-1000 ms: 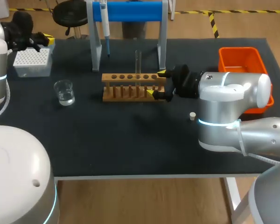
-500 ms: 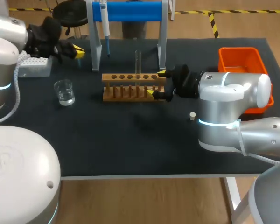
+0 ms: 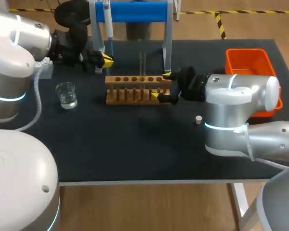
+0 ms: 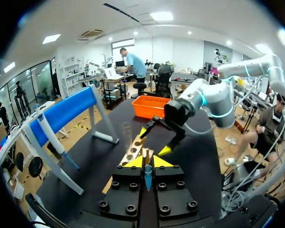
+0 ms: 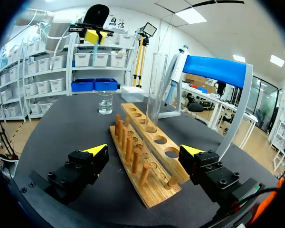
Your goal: Invert the test tube, pick up the pipette, mount the tip to pipette, aspirate from beaker and dispense into the tube, eject the tip, return the pipette, and cap with the stopper.
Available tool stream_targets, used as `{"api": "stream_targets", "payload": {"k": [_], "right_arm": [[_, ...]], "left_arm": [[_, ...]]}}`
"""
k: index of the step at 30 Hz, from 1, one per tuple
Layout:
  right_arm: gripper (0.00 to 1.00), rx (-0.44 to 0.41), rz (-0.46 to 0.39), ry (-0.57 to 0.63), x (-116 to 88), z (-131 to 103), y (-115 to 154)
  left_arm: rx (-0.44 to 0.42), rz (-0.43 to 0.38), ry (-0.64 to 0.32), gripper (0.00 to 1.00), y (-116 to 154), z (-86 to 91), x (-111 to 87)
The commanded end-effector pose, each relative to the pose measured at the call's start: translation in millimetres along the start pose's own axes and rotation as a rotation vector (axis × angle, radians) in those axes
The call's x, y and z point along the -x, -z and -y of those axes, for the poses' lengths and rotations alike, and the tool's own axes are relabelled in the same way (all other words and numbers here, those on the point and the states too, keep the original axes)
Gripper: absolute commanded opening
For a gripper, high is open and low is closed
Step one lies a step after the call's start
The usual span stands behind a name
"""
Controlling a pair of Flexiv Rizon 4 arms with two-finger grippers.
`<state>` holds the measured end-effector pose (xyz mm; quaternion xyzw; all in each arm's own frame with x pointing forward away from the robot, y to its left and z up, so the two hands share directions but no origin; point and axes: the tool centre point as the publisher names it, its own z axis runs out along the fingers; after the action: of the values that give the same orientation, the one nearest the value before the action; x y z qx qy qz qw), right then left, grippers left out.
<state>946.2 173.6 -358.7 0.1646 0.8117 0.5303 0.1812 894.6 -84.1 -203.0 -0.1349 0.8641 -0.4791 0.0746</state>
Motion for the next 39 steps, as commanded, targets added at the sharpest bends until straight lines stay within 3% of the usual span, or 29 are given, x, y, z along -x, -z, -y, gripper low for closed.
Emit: {"api": "stream_targets", "payload": {"k": [1, 10, 39], "right_arm": [[1.00, 0.001, 0.002, 0.000, -1, 1, 0], [1.00, 0.001, 0.002, 0.000, -1, 1, 0], [1.00, 0.012, 0.003, 0.003, 2, 0, 2]], "left_arm": [[-0.002, -0.026, -0.002, 0.00, -19, 10.8, -5.8], [0.017, -0.070, 0.009, 0.00, -40, 27.8, -21.2], [0.026, -0.048, 0.039, 0.00, -40, 29.2, -23.9]]}}
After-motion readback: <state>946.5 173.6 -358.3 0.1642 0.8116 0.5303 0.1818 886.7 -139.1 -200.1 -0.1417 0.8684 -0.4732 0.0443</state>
